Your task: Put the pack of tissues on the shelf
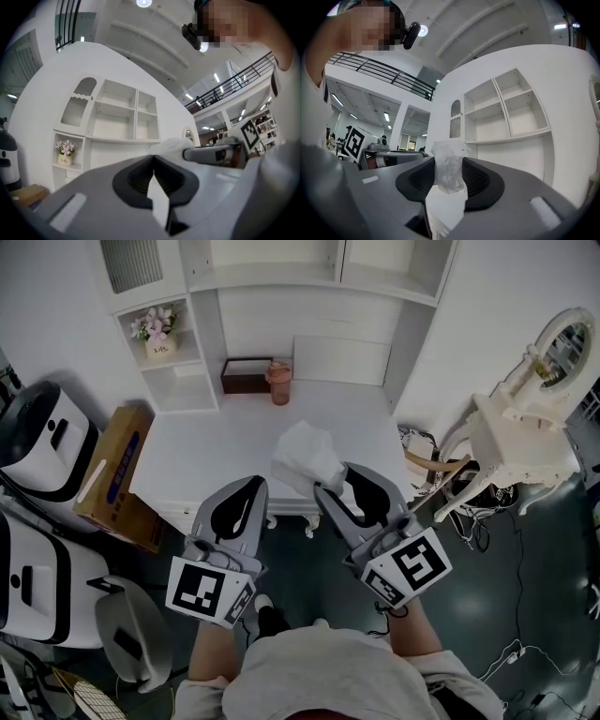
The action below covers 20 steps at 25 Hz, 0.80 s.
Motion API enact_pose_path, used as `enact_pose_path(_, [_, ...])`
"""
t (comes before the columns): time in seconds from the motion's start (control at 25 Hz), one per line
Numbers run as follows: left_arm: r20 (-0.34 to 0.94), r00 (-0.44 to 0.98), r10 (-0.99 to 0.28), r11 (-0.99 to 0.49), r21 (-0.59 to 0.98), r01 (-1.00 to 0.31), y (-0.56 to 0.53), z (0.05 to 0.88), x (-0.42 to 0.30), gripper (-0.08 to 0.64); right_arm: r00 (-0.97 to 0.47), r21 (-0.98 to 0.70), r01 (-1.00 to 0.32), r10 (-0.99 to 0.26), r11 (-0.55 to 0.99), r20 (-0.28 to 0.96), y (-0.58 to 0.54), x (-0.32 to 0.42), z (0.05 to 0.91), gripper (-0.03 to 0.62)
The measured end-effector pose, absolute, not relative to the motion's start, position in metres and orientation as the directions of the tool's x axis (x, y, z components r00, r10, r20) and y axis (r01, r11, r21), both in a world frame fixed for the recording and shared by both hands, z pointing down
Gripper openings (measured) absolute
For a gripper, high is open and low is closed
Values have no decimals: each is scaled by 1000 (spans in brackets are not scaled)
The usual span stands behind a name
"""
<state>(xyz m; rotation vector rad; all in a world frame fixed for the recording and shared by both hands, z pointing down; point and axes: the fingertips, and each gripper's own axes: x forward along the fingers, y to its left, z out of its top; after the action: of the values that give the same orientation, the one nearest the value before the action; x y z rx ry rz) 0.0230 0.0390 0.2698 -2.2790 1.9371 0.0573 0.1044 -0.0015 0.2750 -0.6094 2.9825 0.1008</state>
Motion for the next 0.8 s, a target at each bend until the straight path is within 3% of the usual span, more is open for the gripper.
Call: enact_pose_path(0.8, [-112,258,-960,-247,-101,-964,6,269,-96,0,-877,29,-475,-470,879,-99,-25,-12,280,169])
